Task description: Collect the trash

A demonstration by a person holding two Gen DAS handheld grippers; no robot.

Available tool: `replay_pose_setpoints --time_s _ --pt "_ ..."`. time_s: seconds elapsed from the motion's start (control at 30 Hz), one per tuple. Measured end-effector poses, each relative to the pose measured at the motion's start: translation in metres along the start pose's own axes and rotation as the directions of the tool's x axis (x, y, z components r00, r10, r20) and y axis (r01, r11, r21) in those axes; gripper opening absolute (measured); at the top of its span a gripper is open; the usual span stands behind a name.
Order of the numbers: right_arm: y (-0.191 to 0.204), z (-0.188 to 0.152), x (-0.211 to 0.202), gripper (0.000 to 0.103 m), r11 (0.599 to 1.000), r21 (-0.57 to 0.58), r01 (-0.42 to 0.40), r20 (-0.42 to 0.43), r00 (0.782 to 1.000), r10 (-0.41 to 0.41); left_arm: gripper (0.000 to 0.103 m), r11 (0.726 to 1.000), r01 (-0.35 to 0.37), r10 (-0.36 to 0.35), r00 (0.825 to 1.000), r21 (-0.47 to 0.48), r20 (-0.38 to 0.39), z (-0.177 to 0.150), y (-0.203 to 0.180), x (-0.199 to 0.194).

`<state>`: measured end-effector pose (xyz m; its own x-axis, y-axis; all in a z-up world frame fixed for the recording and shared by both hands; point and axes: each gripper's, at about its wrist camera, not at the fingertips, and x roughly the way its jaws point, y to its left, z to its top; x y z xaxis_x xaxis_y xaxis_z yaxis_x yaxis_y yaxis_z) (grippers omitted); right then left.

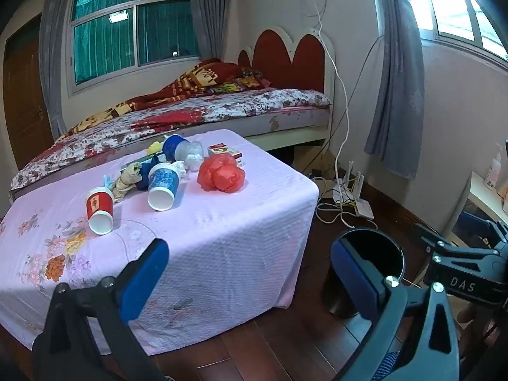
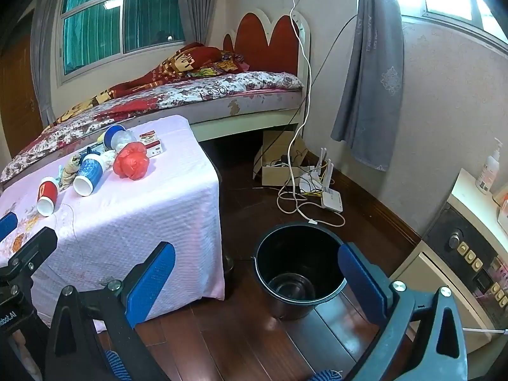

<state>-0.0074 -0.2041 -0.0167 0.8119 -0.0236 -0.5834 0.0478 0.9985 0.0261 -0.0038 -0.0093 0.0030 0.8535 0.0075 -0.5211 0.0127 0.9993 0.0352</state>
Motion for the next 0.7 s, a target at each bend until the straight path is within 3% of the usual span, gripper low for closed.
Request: replay_pose_setpoints --time_s 0.7 --pt "0.0056 0.0010 0.0013 0.103 1.000 0.001 0.006 -0.004 1.000 -0.006 0.102 1.000 0.005 -0.005 1.000 -0.004 -0.003 -0.0008 0.0043 0.0033"
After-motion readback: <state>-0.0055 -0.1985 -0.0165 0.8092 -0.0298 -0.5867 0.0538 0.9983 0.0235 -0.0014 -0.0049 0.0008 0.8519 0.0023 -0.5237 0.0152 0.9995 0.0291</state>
